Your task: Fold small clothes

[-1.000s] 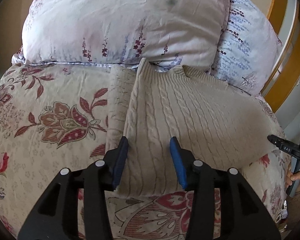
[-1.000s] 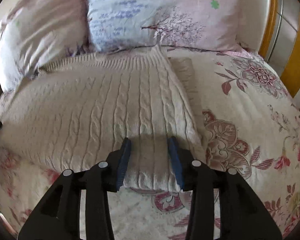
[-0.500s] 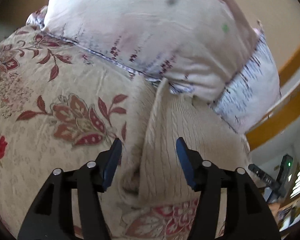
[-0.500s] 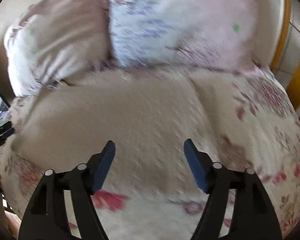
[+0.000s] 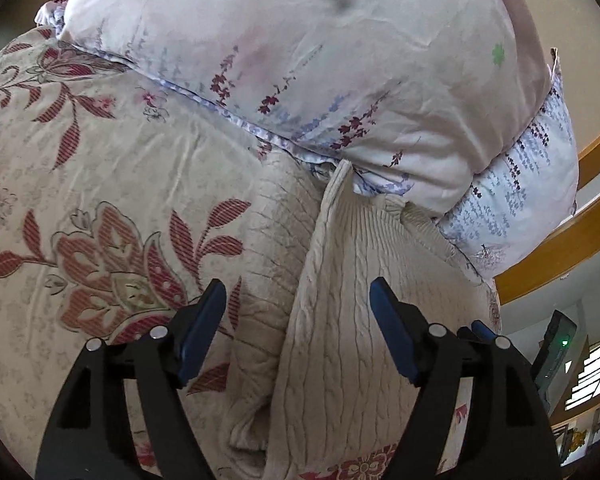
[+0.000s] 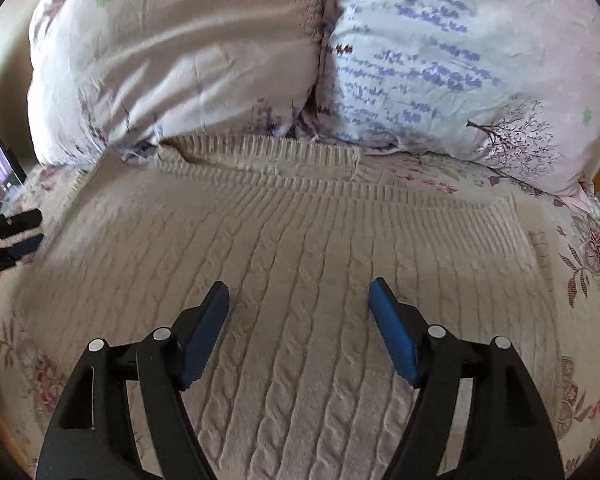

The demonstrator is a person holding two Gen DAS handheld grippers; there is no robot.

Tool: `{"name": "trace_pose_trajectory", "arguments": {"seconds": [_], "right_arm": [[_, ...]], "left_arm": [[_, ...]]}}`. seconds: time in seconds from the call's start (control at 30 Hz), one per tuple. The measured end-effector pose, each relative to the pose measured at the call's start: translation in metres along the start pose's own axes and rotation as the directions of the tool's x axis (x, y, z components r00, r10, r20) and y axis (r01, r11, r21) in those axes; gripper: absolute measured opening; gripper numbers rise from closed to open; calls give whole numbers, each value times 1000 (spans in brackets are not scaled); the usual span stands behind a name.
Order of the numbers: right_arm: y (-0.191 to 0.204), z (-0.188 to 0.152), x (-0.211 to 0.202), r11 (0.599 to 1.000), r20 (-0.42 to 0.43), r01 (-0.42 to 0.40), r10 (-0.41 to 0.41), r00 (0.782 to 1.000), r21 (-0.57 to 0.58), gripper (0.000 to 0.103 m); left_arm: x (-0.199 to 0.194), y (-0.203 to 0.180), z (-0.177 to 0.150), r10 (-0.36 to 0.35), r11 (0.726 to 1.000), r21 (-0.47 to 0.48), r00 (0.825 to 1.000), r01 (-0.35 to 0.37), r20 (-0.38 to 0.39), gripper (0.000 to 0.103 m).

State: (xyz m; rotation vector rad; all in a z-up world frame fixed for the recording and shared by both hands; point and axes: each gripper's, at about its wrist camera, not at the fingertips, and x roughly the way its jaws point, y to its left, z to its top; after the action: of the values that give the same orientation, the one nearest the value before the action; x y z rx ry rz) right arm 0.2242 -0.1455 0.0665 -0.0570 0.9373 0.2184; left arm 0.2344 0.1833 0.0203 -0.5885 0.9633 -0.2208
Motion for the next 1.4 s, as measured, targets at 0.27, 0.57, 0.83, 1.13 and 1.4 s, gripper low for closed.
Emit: {"name": "trace_pose_trajectory", "arguments": {"seconds": [0.27,0.57,0.83,1.13,1.4], "right_arm": [[3,-2,1,1000,4,22,-22,1000,-16,77],[2,-3,3,1000,12,13,-13,1000,-21,78],[3,-2,3,1000,15,9,-9,1000,-19,79],[-15,-1,-8,995,32,-85,84,996,49,79],[-83,-14,-50,972,153,-143,115,982,187,79]], "left_arm": [[13,-6,2,-9,1000,5,1000,9,3,74],[25,-7,1,-55,997,-50,998,53,-21,47],[27,-11,1,-151,983,-112,988,148,-16,21],[-1,-77,4,-306,951,-27,949,309,69,17],[13,-163,-8,-451,891,65,892,449,24,16]]}}
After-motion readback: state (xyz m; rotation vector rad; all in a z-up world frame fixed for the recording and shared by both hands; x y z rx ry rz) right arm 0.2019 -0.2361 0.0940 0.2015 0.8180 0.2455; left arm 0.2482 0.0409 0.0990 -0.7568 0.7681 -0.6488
